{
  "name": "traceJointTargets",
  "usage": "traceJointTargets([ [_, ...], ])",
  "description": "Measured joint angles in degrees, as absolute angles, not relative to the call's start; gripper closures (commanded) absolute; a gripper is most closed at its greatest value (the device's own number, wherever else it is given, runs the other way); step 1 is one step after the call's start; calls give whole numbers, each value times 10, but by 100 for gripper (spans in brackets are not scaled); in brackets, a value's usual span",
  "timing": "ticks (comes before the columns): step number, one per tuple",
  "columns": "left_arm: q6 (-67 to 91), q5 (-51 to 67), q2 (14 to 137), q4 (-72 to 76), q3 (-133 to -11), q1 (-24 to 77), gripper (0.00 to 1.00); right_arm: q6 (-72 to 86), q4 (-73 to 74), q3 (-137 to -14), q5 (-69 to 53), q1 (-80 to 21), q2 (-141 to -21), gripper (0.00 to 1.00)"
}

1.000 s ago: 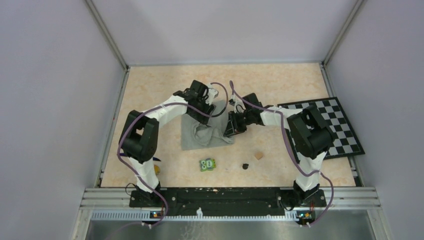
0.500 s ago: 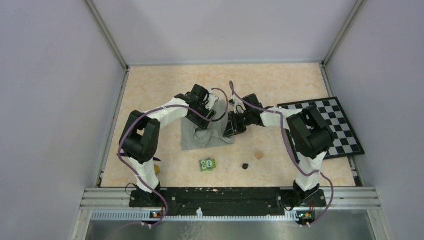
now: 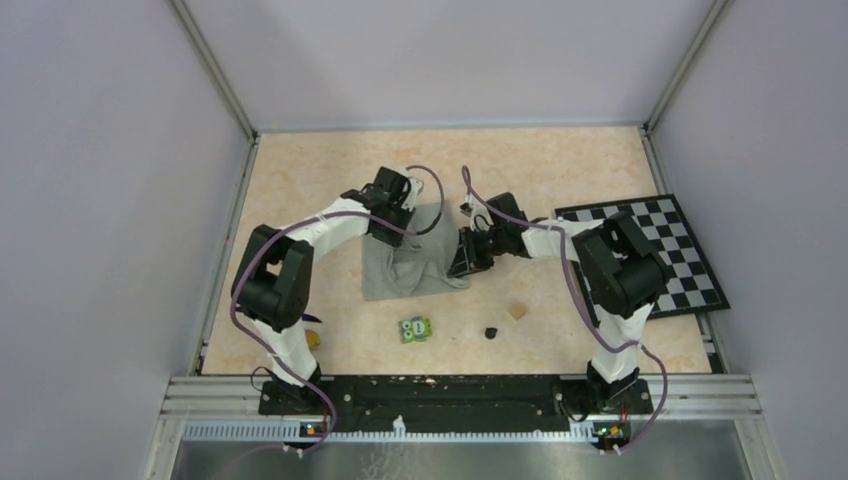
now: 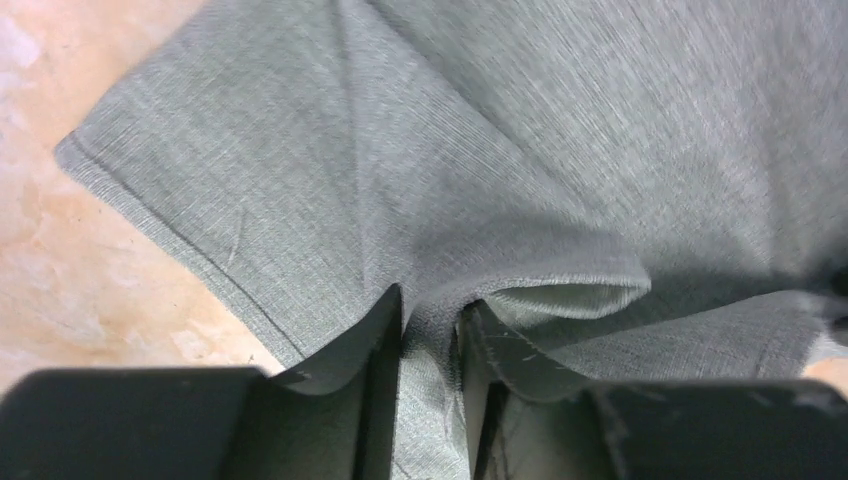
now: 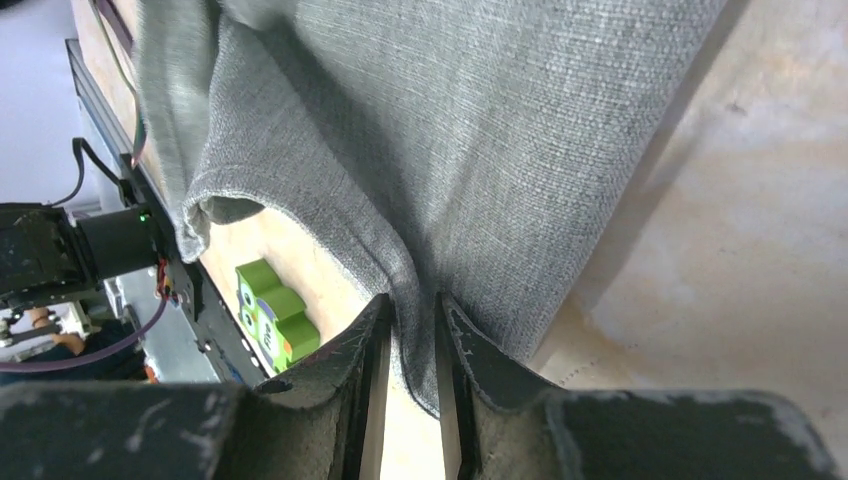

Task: Fold the napkin into a case and place the utensils inside
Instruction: Smooth out the square-folded napkin at the center of the board.

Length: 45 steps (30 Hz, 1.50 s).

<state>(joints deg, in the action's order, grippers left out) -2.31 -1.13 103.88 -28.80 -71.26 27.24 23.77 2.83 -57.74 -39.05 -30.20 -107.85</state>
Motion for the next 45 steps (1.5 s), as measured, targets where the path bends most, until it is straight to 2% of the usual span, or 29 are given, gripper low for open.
traceJointTargets([
  [3, 33, 26, 1015, -253, -691, 236, 72, 253, 13, -562, -387, -302, -1079, 79],
  [5, 81, 76, 988, -207, -655, 191, 69, 261, 7, -555, -387, -302, -1079, 79],
  [10, 237, 228, 929, -66, -519, 17, 44, 273, -9, -548, -386, -302, -1079, 80],
  [12, 275, 269, 933, -45, -496, -29, 32, 273, -10, -548, -385, -302, -1078, 79],
  [15, 300, 297, 943, -51, -492, -60, 22, 272, -5, -548, -378, -304, -1074, 73],
  [20, 284, 277, 892, -107, -493, -52, 19, 271, 10, -548, -362, -310, -1046, 65],
  [25, 255, 266, 810, -134, -494, -35, 21, 281, 11, -560, -344, -314, -1041, 65],
  [35, 229, 275, 832, -176, -528, 158, 21, 307, 18, -575, -301, -353, -1049, 60],
  [41, 311, 205, 715, -196, -453, 151, 18, 316, 40, -566, -252, -355, -1016, 56],
  [45, 384, 223, 620, -184, -390, 131, 18, 322, 43, -566, -223, -356, -991, 51],
])
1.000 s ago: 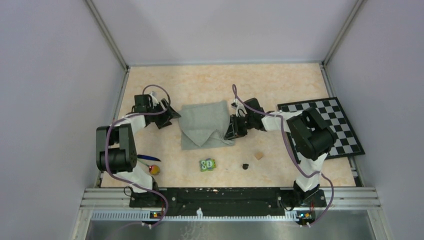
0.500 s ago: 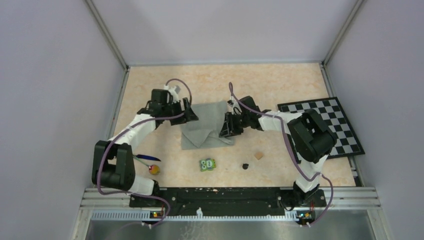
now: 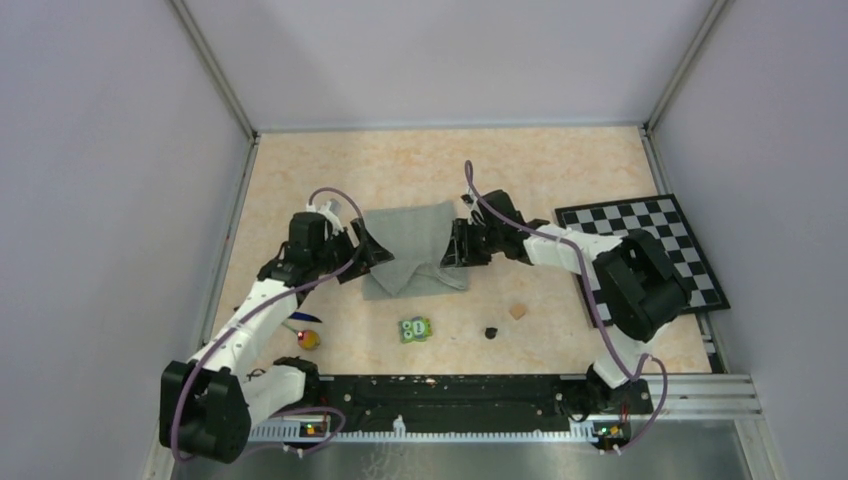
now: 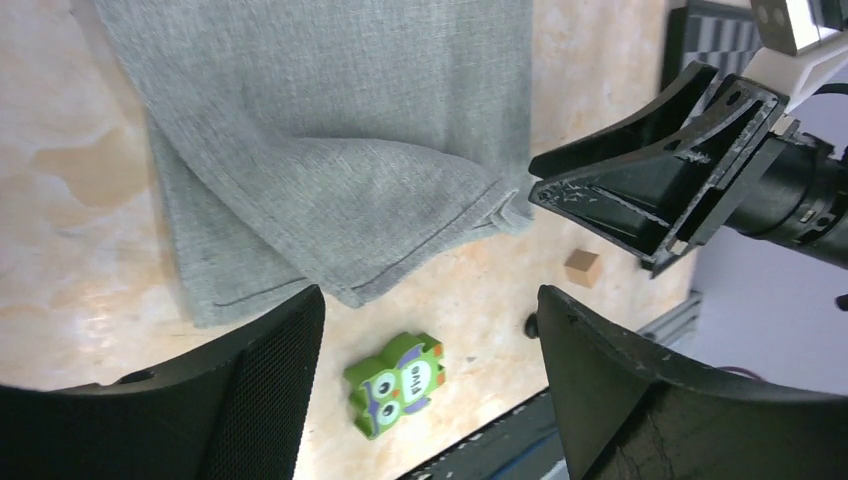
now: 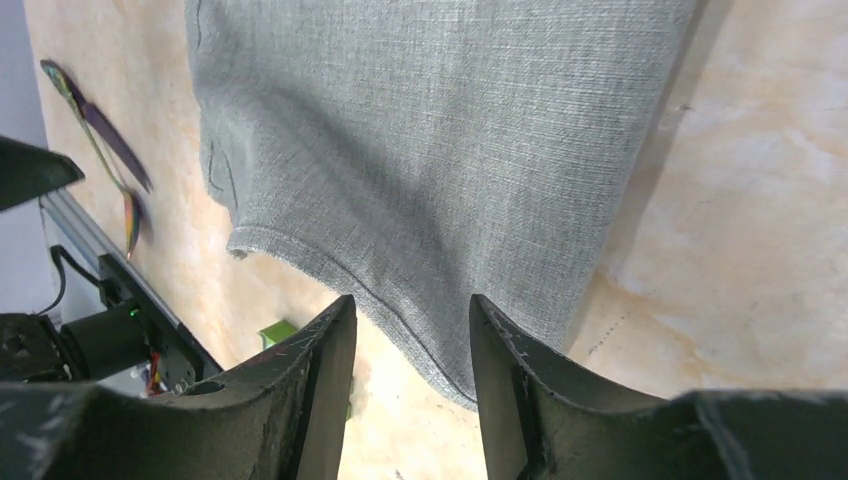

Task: Fold the napkin into a case and place the utensils inside
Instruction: Smooth out the square-folded napkin at the center of the board.

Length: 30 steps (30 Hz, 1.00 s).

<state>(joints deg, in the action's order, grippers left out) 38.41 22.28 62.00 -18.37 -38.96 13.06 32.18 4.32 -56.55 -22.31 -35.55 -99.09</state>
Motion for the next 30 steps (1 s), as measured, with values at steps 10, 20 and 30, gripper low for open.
traceJointTargets([
  [10, 423, 261, 602, -151, -359, 125, 13, 422, -48, -474, -90, -468, -854, 33],
  [20, 332, 231, 543, -221, -488, 124, 12, 569, -237, -461, 15, -561, -969, 34],
  [30, 313, 231, 502, -231, -493, 124, 12, 602, -262, -470, 69, -561, -1009, 37],
])
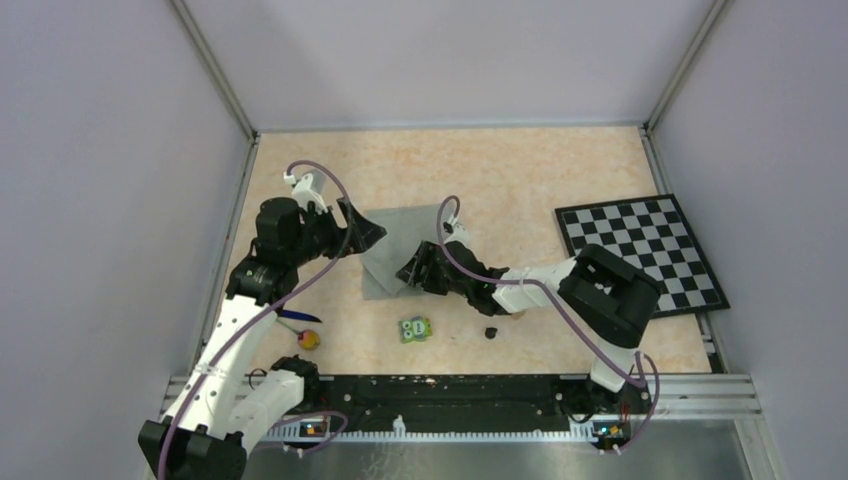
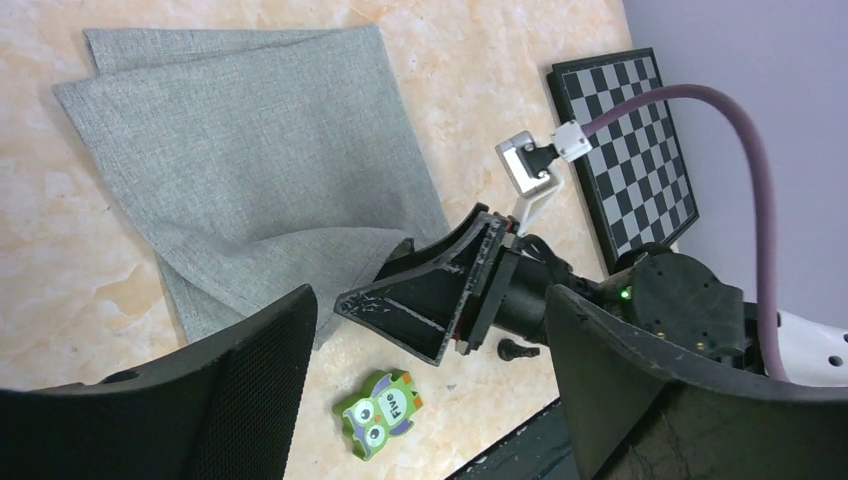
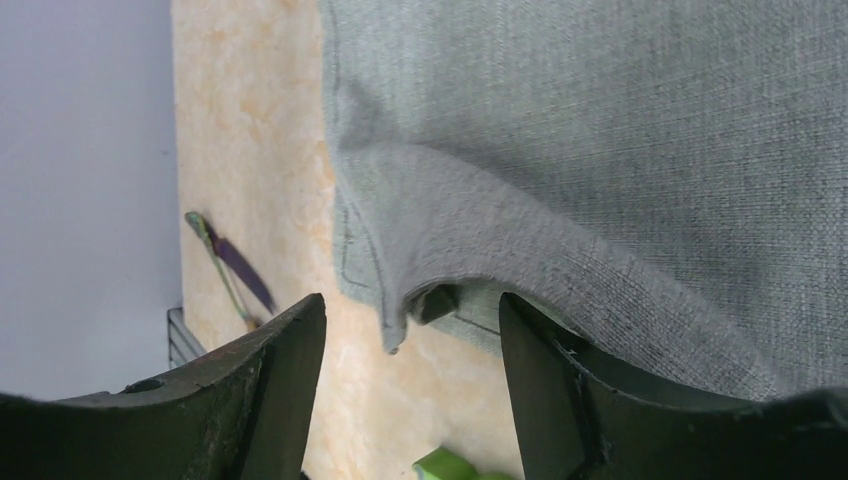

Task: Fold the napkin into a case and place the utensils inside
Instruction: Smooth out the square-folded napkin at the center of the board.

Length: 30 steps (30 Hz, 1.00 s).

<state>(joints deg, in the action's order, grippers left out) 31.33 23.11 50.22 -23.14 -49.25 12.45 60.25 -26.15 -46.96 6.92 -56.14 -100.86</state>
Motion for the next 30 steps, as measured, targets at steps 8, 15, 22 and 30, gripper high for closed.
traceJointTargets([
  [8, 300, 231, 502, -238, -493, 124, 12, 632, -259, -505, 78, -579, -1064, 55],
  [15, 294, 224, 495, -251, -500, 124, 11, 708, -287, -522, 82, -603, -1083, 100],
  [22, 288, 204, 470, -258, -514, 124, 11, 845, -317, -522, 90, -609, -1083, 77],
  [30, 288, 195, 471, -257, -516, 124, 9, 908, -310, -527, 30, -640, -1119, 51],
])
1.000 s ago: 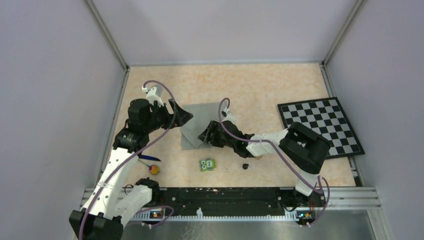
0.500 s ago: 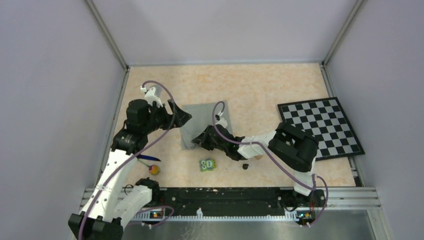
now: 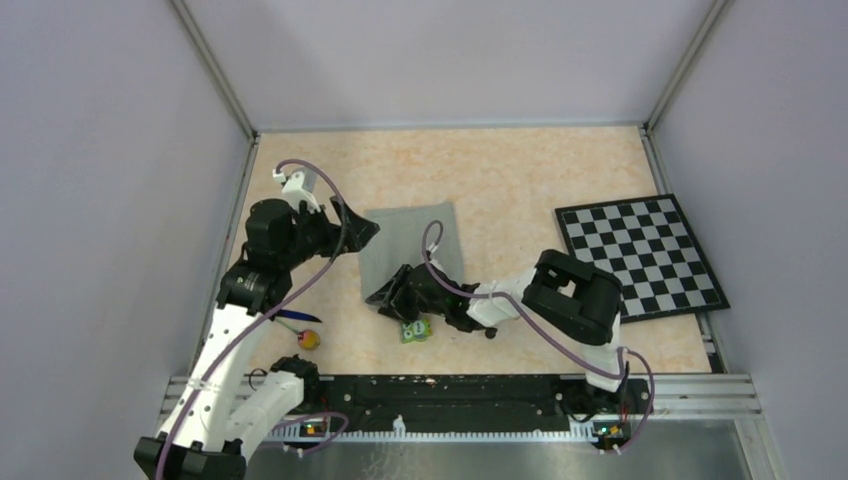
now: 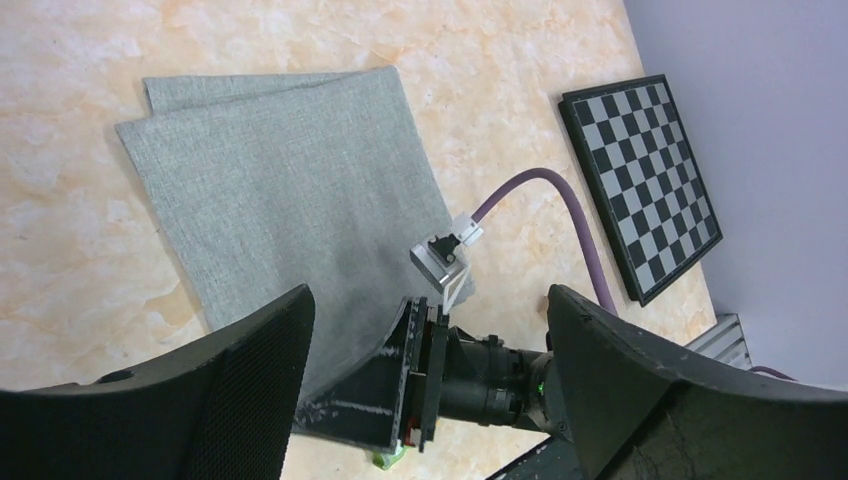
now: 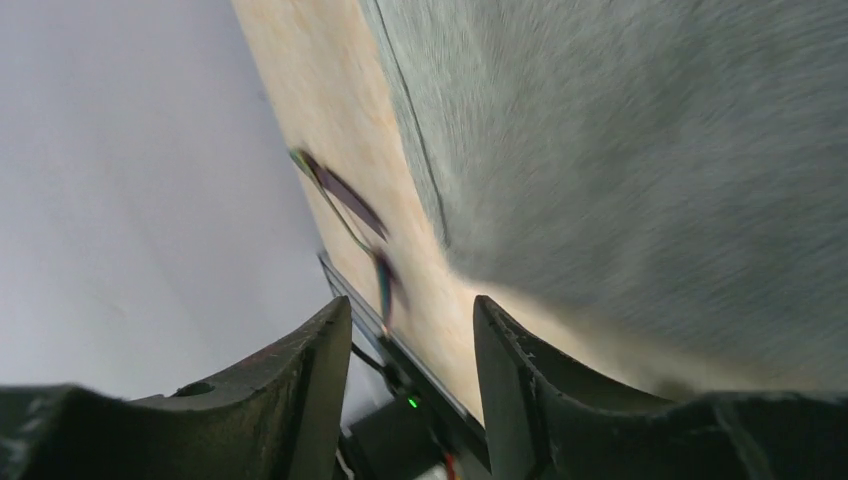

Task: Fold the napkin into a case and place the utensils inside
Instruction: Smooth out the square-folded napkin at the center of the board, then rotate the square-folded napkin at the center of the board.

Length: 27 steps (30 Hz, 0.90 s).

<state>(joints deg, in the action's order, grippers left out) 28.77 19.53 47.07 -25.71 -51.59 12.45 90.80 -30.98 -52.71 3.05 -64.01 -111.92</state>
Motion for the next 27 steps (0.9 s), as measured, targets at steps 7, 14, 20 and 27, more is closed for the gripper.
traceJointTargets([
  [7, 288, 195, 524, -242, -516, 124, 7, 689, -143, -513, -24, -638, -995, 44],
  [14, 288, 227, 668, -171, -515, 124, 9, 492, -57, -495, -64, -519, -835, 56],
  [20, 274, 288, 889, -171, -588, 127, 13, 409, -40, -497, -112, -416, -892, 87],
  [27, 256, 265, 1029, -180, -649, 145, 23, 359, 2, -544, -182, -398, -1020, 98],
])
